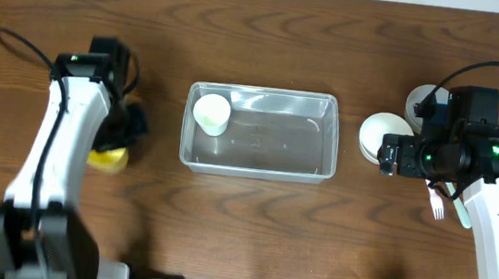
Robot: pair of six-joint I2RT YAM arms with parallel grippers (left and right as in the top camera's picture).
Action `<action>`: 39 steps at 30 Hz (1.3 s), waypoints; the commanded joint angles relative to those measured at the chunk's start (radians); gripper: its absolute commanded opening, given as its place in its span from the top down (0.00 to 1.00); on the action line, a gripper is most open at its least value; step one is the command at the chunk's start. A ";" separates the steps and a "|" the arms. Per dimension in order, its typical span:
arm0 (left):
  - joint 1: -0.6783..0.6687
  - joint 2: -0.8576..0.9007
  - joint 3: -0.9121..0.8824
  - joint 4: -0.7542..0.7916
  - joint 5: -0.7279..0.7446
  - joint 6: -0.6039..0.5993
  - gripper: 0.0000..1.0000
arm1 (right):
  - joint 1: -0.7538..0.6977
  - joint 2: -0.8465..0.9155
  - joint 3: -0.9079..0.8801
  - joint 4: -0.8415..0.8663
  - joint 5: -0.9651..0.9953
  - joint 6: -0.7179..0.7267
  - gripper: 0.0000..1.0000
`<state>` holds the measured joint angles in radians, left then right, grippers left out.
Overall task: Pack container
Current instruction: 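Place the yellow cup in the container beside the white cup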
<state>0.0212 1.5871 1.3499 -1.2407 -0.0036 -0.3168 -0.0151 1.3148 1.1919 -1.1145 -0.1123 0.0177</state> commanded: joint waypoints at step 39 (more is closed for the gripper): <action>-0.497 0.284 0.151 0.059 0.063 0.144 0.94 | -0.013 -0.001 0.019 -0.002 0.003 -0.004 0.01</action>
<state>-0.4751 1.8526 1.5242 -1.1904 0.0715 -0.1825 -0.0151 1.3148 1.1923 -1.1141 -0.1123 0.0177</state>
